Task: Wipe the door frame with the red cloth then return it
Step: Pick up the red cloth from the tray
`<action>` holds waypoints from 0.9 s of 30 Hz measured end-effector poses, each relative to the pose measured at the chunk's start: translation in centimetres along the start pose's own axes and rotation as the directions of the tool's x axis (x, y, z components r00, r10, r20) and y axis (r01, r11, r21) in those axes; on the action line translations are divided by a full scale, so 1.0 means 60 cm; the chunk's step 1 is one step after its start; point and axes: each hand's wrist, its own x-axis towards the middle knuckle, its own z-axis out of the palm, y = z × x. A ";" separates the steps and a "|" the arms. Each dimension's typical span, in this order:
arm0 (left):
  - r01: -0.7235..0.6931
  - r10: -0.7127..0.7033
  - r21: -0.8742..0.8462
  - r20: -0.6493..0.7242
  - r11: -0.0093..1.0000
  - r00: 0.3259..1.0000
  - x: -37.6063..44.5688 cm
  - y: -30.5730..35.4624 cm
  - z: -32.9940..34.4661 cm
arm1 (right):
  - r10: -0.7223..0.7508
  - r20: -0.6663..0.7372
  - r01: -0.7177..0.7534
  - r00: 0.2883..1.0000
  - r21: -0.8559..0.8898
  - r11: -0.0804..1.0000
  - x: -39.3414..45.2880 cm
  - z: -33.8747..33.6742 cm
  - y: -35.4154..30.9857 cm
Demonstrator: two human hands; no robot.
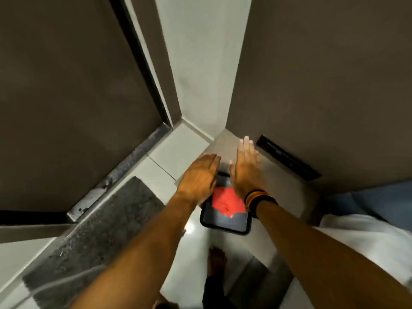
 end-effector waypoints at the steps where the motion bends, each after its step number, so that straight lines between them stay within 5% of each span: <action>1: 0.062 -0.057 -0.065 0.071 0.996 0.996 0.004 0.007 0.030 | 0.028 0.073 -0.032 0.997 0.043 0.999 -0.008 0.033 0.017; 4: 0.281 -0.235 -0.247 0.201 0.927 0.951 0.014 0.009 0.120 | 0.129 0.270 -0.180 0.954 0.174 0.968 -0.032 0.123 0.061; 10: 0.596 -0.485 -0.429 0.348 0.679 0.802 0.041 0.007 0.256 | 0.389 0.385 -0.492 0.837 0.218 0.843 -0.041 0.252 0.117; 17: 0.667 -0.565 -0.494 0.364 0.557 0.741 0.072 0.006 0.327 | 0.530 0.394 -0.637 0.751 0.224 0.738 -0.010 0.303 0.133; 21: 0.686 -0.579 -0.540 0.389 0.487 0.717 0.077 -0.004 0.321 | 0.592 0.442 -0.737 0.674 0.348 0.580 0.001 0.289 0.139; 27: 0.611 -0.614 -0.675 0.289 0.413 0.735 0.077 -0.019 0.229 | 0.542 0.388 -0.656 0.745 0.572 0.493 0.036 0.195 0.101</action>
